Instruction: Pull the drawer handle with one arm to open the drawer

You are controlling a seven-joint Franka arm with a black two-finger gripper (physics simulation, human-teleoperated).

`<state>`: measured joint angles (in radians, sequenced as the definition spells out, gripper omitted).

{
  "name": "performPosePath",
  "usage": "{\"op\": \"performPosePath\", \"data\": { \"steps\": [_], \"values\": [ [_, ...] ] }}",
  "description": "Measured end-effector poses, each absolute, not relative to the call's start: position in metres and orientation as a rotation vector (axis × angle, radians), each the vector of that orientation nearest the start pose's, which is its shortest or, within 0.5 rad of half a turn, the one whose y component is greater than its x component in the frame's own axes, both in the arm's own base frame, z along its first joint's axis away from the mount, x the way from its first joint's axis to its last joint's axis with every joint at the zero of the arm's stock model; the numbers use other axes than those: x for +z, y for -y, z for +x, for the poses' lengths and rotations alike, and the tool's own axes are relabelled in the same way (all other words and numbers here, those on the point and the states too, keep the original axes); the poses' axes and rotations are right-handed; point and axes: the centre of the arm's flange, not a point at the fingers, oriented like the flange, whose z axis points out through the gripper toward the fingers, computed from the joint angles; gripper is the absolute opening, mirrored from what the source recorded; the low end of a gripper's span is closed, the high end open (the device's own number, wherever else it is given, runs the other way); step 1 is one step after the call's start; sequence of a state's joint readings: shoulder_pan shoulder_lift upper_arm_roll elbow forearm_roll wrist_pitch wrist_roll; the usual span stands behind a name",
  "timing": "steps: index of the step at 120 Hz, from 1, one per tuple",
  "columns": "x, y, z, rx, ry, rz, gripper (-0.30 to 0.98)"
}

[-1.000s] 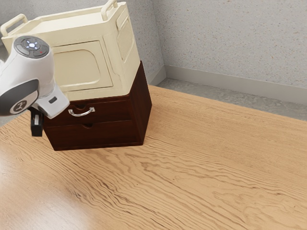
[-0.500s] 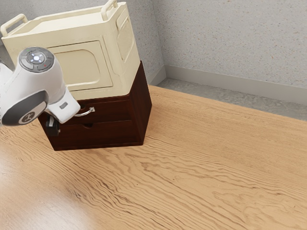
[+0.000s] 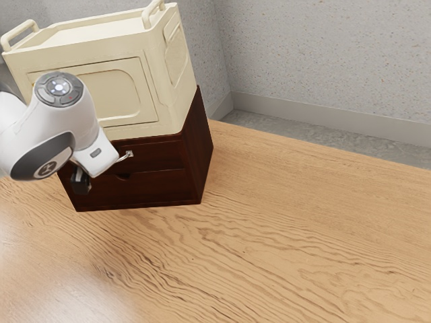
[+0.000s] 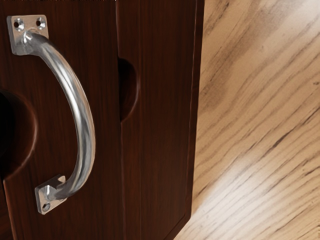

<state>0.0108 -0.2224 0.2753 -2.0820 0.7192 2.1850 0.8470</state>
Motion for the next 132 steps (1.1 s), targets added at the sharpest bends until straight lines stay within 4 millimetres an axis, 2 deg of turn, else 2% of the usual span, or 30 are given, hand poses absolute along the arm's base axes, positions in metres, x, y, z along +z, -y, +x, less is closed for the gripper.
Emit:
{"op": "performPosePath", "data": {
  "steps": [29,61,118,132],
  "values": [
    [0.545,-0.187,0.495,0.058,-1.083,-2.228,0.69],
    [0.530,-0.178,0.509,0.043,-1.129,-2.207,0.69],
    [0.515,-0.173,0.517,0.021,-1.159,-2.198,0.69],
    [0.511,-0.169,0.513,0.012,-1.172,-2.202,0.69]
  ]
}}
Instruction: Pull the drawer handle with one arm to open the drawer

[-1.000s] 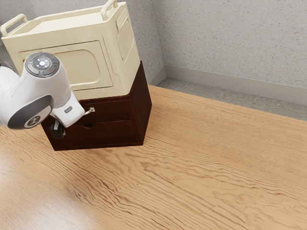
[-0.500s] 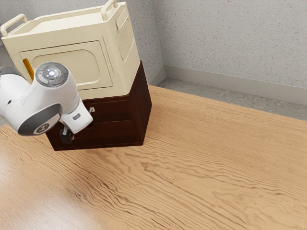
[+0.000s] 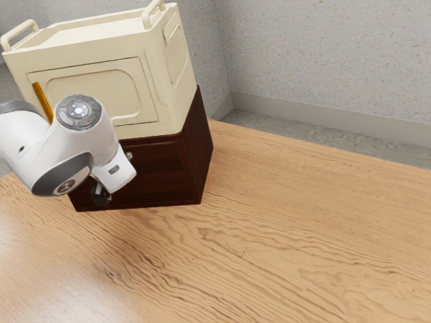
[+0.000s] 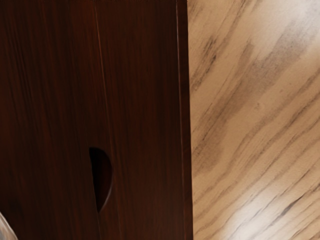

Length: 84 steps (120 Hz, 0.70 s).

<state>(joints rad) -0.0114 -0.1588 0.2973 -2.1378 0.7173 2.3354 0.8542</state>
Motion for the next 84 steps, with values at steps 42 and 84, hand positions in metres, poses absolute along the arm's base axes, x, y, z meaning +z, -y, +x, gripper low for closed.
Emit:
{"op": "performPosePath", "data": {
  "steps": [42,84],
  "values": [
    [0.512,-0.162,0.482,-0.089,-1.206,-2.253,0.68],
    [0.516,-0.150,0.447,-0.169,-1.236,-2.275,0.68]
  ]
}}
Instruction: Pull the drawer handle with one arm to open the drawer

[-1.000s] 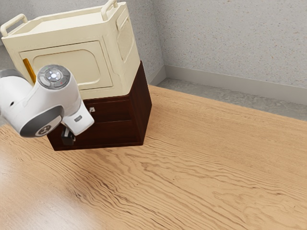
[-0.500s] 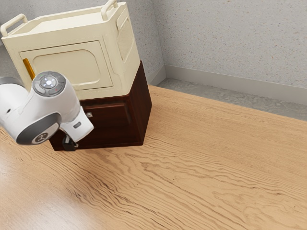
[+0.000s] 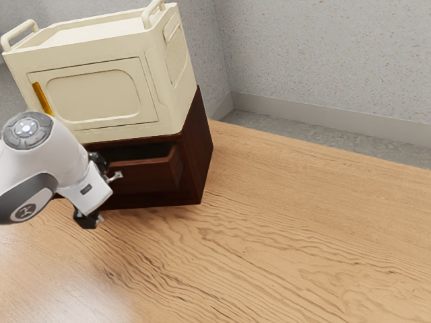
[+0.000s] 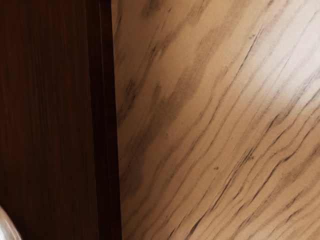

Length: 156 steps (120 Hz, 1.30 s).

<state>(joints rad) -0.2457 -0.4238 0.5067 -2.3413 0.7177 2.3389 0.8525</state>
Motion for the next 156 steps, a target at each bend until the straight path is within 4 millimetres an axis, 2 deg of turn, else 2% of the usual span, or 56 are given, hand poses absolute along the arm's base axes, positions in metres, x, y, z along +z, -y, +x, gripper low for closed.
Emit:
{"op": "performPosePath", "data": {
  "steps": [44,76,85,98,138,156],
  "values": [
    [0.513,-0.138,0.411,-0.252,-1.261,-2.310,0.72],
    [0.515,-0.129,0.389,-0.284,-1.284,-2.291,0.64],
    [0.512,-0.127,0.384,-0.289,-1.290,-2.294,0.69],
    [0.510,-0.125,0.379,-0.289,-1.295,-2.298,0.69],
    [0.527,-0.132,0.370,-0.304,-1.251,-2.283,0.67],
    [0.538,-0.125,0.363,-0.303,-1.251,-2.264,0.68]
  ]
}}
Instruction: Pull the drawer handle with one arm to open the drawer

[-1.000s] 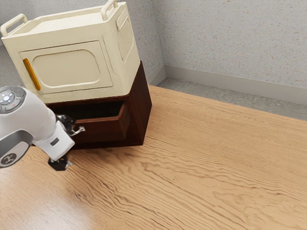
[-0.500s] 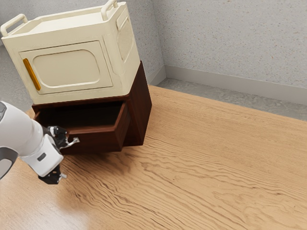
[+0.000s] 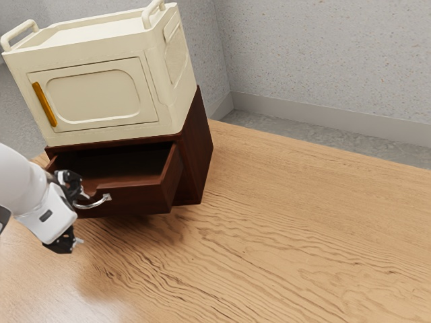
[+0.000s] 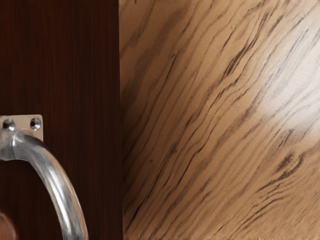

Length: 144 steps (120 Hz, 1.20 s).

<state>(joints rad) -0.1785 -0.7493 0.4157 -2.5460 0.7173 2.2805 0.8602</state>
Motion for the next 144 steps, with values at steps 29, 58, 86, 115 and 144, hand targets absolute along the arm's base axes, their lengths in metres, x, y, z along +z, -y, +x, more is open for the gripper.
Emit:
{"op": "performPosePath", "data": {
  "steps": [29,58,86,115,144],
  "values": [
    [0.591,-0.111,0.368,-0.336,-1.241,-2.212,0.68],
    [0.657,-0.095,0.412,-0.390,-1.236,-2.275,0.69],
    [0.687,-0.070,0.482,-0.334,-1.175,-2.544,0.69],
    [0.667,-0.037,0.504,-0.144,-1.140,-2.652,0.69],
    [0.692,-0.020,0.487,-0.065,-1.080,-2.683,0.69]
  ]
}}
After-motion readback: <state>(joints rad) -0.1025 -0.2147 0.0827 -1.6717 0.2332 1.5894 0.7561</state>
